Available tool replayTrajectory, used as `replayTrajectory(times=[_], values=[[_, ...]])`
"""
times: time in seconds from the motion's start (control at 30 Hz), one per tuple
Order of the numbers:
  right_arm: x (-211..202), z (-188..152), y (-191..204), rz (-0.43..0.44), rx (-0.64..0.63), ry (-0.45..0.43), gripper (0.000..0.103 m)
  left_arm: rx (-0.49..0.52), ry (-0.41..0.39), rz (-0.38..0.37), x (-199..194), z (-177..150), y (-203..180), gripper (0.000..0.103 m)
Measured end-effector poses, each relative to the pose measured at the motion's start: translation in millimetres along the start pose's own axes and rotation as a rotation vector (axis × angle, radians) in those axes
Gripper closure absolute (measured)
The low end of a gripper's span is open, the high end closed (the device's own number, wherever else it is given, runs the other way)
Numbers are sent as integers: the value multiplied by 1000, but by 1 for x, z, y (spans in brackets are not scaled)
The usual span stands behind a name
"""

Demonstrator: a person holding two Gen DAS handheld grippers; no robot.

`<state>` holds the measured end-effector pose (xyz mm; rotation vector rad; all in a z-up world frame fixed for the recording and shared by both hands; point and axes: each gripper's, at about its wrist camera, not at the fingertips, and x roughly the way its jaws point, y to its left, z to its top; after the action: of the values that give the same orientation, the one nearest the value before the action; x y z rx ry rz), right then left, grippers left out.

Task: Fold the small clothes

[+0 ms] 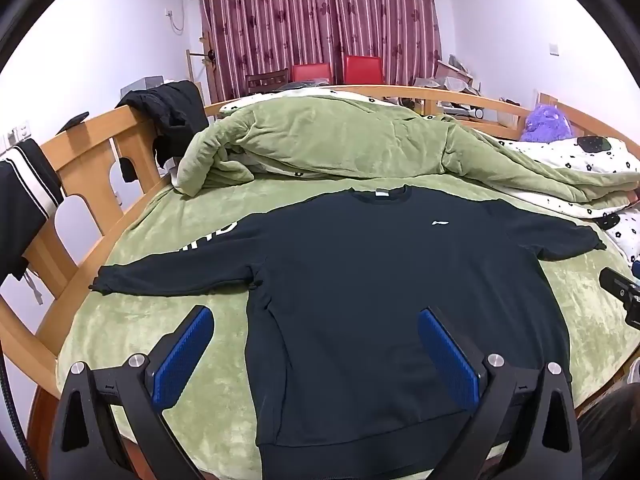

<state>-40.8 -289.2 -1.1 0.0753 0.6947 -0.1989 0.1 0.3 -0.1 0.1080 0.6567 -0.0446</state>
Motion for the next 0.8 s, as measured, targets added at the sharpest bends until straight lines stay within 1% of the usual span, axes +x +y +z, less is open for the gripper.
replayTrajectory(times=[0.03,0.17,0.37,0.47,0.8], values=[[0,-1,1,-2,-3,-8,0,1,-6,5,0,0,0,0],[4,-4,3,4,-11,4,0,0,-1,4,-1,1,0,0],[-3,11,9,-3,-46,4,0,2,1,12,1,1,-1,0],[-2,-3,18,-18,-83,-11,0,3,0,12,1,2,-1,0],[-2,-5,20,-14,-83,-15,0,-4,0,9,2,-4,3,0]])
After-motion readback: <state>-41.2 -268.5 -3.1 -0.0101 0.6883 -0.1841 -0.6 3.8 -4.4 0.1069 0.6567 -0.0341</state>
